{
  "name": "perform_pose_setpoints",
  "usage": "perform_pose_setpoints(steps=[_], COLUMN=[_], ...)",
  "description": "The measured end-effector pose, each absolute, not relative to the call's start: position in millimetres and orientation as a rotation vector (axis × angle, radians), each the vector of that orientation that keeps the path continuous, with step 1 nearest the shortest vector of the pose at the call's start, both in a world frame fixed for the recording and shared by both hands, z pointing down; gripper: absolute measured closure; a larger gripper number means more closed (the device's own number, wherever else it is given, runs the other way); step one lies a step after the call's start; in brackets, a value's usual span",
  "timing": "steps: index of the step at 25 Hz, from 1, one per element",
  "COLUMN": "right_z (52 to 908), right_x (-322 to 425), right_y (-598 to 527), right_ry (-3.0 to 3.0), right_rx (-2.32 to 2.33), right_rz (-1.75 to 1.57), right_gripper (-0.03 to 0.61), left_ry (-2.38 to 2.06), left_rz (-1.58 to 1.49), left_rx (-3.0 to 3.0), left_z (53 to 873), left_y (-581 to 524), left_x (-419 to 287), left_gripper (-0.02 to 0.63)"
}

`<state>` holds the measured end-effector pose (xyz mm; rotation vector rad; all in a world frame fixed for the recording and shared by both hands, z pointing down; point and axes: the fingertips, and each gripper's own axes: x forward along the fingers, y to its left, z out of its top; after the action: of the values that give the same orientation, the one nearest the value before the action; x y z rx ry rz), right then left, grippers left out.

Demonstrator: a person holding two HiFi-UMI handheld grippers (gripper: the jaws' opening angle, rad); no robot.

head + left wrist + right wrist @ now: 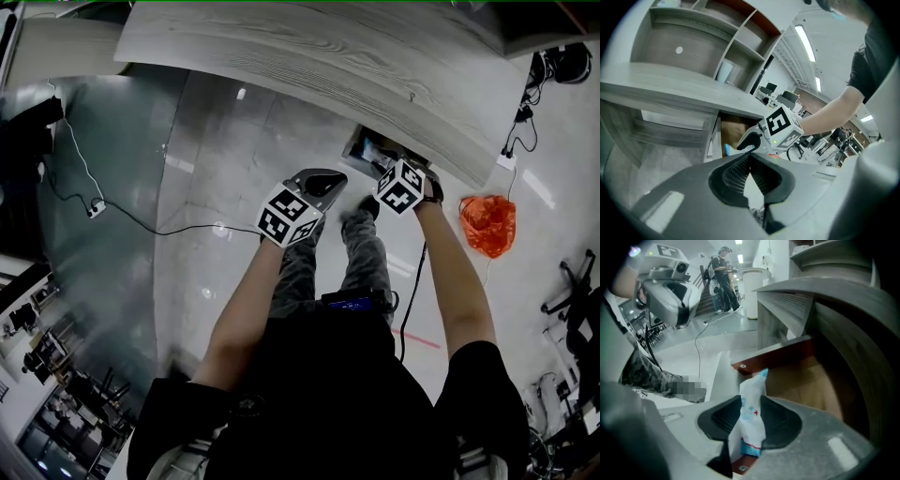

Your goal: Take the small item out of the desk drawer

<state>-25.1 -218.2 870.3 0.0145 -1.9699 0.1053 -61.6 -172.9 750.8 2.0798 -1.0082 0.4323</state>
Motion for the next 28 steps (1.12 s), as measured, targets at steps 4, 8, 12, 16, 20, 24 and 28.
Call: perform_pose_setpoints(steps=[4,8,12,16,20,24,28], right_z=[869,866,861,853,842,830,815], right_x=[-26,-25,-22,-18,-18,-17,-15], right_y=[-217,-214,-213,-210,-208,-207,-210], right_ry=[-1.972,-1.967,-1.97,-1.977,-1.982,-1.994,-2.008], right_rx=[0.006,-0.011,-0.007,0.002,0.014,0.039,0.074], right_rz=[0.107,0.104,0.105,0.099,0.098,0.087,0.078], right_gripper=[0.462,0.488,0.503,0.511,0.514,0.515,0.515], left_ry=[-1.012,-1.01,-1.01,-1.012,-1.01,-1.011,-1.004], left_rz=[0.432,0.43,0.432,0.436,0.438,0.439,0.439], left_rx=[2.075,2.075,2.081,2.09,2.099,2.107,2.123], left_z=[750,748,746,740,732,726,717], left_y=[-170,-168,-167,-166,-165,-164,-164], left_x=[-64,-63,-61,-61,-63,-63,-62], left_gripper=[0.612,0.612,0.612,0.612,0.612,0.612,0.612])
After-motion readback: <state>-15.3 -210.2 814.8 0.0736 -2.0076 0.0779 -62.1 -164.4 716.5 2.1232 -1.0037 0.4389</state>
